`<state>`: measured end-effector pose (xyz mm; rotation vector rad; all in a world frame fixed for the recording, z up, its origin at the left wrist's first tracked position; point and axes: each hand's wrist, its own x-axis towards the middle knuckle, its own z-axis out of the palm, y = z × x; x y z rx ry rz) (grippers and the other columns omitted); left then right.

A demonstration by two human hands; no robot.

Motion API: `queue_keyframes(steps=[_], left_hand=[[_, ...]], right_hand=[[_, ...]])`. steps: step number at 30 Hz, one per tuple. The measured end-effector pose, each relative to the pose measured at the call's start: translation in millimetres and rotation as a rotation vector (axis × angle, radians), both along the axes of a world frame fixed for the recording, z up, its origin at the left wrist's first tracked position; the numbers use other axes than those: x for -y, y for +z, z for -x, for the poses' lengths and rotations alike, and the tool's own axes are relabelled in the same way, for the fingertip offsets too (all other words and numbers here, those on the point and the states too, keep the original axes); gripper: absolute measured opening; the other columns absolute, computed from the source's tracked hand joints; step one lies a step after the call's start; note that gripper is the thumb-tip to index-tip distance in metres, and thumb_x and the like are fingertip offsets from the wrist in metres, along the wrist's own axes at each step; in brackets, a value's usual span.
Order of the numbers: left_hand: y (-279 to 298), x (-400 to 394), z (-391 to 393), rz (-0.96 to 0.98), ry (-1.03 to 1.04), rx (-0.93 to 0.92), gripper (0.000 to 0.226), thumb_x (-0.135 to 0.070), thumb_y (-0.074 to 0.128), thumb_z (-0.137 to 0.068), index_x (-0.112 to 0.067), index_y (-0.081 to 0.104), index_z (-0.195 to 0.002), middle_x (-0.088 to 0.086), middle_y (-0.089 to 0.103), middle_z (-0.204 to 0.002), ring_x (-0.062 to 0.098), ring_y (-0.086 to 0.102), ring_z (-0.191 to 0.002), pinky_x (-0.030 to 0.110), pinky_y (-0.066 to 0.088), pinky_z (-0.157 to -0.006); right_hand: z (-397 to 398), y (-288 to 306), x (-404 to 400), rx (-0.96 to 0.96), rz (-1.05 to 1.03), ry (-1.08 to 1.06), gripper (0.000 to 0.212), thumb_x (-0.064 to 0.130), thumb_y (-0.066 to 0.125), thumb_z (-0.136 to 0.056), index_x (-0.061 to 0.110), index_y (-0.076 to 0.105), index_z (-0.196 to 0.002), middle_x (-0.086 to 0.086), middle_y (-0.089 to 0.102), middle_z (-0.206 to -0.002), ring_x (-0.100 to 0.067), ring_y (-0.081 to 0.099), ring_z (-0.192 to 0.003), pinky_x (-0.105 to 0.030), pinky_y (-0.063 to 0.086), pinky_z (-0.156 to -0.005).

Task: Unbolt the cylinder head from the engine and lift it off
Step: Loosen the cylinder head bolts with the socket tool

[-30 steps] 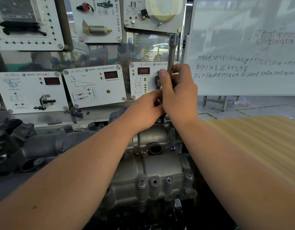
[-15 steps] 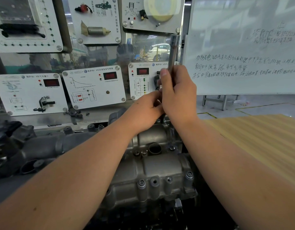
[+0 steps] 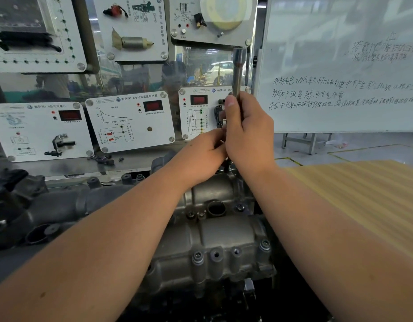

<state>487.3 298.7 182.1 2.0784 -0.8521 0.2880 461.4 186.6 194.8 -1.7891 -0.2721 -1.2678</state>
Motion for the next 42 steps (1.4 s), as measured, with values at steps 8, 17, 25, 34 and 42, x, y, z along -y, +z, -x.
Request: queue_keyframes(steps=[8,17,25,34,42], left_hand=[[1.3,-1.4,0.1,-0.012,-0.004,0.027,0.013,-0.023,0.052,-0.100,-0.027,0.064,-0.105,-0.003,0.073,-0.088,0.006,0.066,-0.073,0.025,0.052,-0.062],[2.1,-0.6,3.9,-0.027,-0.003,0.014,0.021,-0.022,0.050,-0.103,-0.024,0.064,-0.117,0.002,0.074,-0.103,0.019,0.070,-0.096,0.050,0.055,-0.091],[3.1,-1.0,4.0,-0.004,-0.007,0.021,0.014,-0.022,0.054,-0.099,-0.023,0.064,-0.109,0.000,0.073,-0.091,0.012,0.067,-0.079,0.028,0.055,-0.071],[3.4,-1.3,3.0,-0.016,0.009,0.017,0.014,-0.023,0.052,-0.101,-0.026,0.064,-0.109,-0.003,0.074,-0.094,0.008,0.068,-0.082,0.033,0.057,-0.076],[3.7,-0.3,6.1,-0.022,-0.002,-0.012,0.018,-0.023,0.049,-0.103,-0.025,0.065,-0.110,0.011,0.074,-0.098,0.032,0.069,-0.095,0.057,0.054,-0.089]], right_hand=[[-1.1,-1.1,0.4,-0.014,-0.058,0.050,0.024,0.037,0.054,-0.103,0.021,0.054,-0.122,0.010,0.069,-0.083,-0.002,0.065,-0.078,-0.017,0.049,-0.066],[-2.1,-0.2,-0.8,0.006,0.006,0.000,0.018,0.028,0.044,-0.107,0.020,0.058,-0.098,0.012,0.063,-0.081,-0.005,0.060,-0.074,-0.021,0.046,-0.067],[-1.2,0.2,0.6,0.011,-0.032,0.020,0.009,0.030,0.052,-0.104,0.022,0.052,-0.105,0.009,0.066,-0.085,-0.006,0.064,-0.076,-0.014,0.046,-0.064],[-3.0,-0.8,-0.1,-0.010,-0.059,0.053,0.021,0.039,0.053,-0.102,0.022,0.056,-0.113,0.013,0.067,-0.084,0.000,0.065,-0.080,-0.017,0.051,-0.069],[-3.7,-0.4,0.8,-0.003,-0.028,-0.002,0.018,0.032,0.047,-0.106,0.020,0.059,-0.099,0.004,0.067,-0.084,-0.013,0.065,-0.077,-0.026,0.050,-0.068]])
